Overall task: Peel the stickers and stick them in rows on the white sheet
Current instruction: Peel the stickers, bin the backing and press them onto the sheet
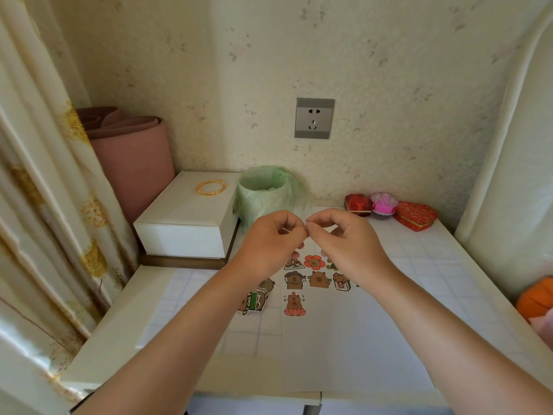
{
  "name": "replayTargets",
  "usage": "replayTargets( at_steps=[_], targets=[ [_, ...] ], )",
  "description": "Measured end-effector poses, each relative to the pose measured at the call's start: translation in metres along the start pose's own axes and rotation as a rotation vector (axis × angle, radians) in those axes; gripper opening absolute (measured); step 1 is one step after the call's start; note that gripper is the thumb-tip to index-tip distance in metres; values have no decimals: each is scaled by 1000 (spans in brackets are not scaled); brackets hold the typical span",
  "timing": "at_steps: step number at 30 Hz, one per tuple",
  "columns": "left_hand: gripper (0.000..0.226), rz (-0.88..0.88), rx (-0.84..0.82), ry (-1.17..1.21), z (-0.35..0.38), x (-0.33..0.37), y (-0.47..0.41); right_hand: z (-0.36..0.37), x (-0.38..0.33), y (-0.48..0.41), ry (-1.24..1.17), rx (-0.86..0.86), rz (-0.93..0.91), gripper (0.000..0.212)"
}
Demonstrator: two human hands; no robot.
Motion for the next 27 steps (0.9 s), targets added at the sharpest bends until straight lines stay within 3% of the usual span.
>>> replayTargets(
  at_steps=[12,27],
  targets=[
    [16,-54,-54,117,-13,-5,2,10,-1,-2,24,85,30,12],
    [11,-79,28,67,-48,-22,3,49,-4,-4,36,58,40,16]
  ],
)
Point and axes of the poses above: each hand's wrist, its own y-axis away from the middle knuckle, its own z-axis out of the palm, x = y × z, the point moved 5 cm from there along -y, towards the middle knuckle, and after that the axes turned 11 degrees about -z, right-handed, at the moved point
